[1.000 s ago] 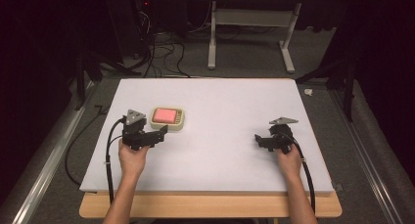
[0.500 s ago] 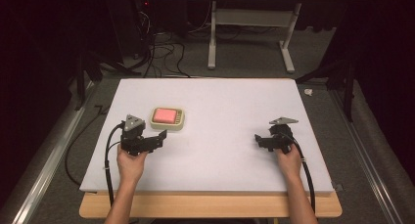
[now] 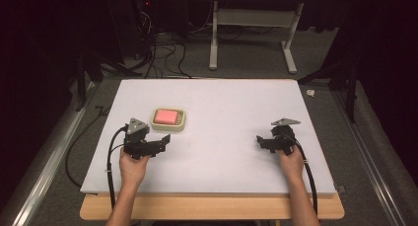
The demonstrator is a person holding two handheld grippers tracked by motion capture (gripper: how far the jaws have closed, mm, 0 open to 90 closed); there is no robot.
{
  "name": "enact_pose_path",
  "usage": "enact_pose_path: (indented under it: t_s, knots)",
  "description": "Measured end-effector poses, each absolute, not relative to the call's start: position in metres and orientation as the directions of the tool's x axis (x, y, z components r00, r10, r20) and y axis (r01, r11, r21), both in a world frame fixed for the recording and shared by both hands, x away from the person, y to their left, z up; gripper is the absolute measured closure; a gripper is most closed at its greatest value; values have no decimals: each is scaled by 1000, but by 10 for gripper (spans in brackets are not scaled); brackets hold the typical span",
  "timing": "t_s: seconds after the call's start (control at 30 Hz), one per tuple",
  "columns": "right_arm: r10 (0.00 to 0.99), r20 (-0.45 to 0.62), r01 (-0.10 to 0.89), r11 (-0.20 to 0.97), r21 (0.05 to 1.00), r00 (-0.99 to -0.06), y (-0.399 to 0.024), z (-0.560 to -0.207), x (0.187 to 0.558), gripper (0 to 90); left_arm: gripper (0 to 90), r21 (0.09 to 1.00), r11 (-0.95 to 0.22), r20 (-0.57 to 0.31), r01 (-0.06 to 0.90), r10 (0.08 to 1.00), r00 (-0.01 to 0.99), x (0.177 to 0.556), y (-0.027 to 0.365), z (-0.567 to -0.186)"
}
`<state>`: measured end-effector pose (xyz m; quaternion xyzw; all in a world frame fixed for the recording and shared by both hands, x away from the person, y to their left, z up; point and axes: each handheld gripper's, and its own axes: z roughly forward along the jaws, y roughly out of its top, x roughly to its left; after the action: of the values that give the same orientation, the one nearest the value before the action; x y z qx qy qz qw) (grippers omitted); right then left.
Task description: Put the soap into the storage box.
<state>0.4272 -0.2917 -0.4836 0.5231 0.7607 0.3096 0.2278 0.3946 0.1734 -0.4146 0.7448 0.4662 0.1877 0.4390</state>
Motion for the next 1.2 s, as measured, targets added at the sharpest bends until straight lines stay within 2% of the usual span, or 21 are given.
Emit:
enact_pose_path:
  t_s: [0.67, 1.2]
  knots:
    - [937, -23, 655, 261, 709, -349, -292, -484, 427, 163, 153, 808, -216, -161, 548, 814, 558, 393, 158, -432]
    - [937, -23, 655, 261, 709, -348, -292, -484, 427, 161, 153, 793, -268, -129, 546, 803, 582, 395, 142, -441]
